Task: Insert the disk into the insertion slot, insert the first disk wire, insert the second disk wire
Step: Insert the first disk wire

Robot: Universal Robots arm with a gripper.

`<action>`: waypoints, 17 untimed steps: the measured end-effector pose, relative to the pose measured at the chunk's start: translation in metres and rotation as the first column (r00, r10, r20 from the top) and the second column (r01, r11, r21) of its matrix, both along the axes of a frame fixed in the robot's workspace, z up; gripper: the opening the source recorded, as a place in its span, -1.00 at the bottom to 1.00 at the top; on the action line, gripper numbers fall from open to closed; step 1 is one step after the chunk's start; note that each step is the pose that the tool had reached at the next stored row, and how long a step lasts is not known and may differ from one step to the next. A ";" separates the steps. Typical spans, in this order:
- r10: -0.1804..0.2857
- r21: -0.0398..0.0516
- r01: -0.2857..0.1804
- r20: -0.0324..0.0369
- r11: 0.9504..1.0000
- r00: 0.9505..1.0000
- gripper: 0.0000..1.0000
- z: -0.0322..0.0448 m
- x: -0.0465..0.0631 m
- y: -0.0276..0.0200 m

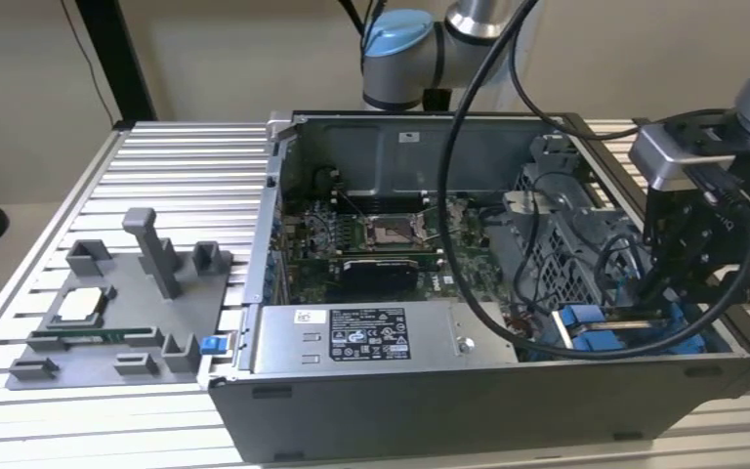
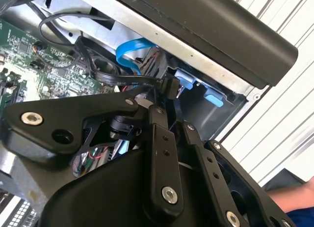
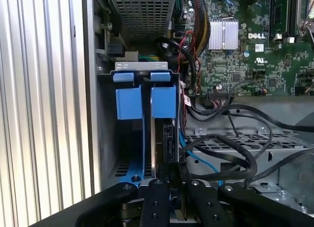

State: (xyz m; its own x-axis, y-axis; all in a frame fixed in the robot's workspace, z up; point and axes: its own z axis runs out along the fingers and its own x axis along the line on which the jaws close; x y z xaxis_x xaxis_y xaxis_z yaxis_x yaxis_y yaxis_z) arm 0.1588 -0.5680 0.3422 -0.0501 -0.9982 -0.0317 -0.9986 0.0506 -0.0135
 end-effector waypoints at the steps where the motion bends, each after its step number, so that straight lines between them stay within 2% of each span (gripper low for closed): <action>1: -0.003 0.000 0.003 0.000 1.000 1.000 -1.00 0.0000 0.000 0.0001; 11: -0.054 0.000 0.054 -0.002 0.999 0.999 -1.00 0.0000 0.000 0.0004; 17: -0.056 0.000 0.056 -0.003 0.998 0.998 -1.00 -0.0008 0.000 0.0005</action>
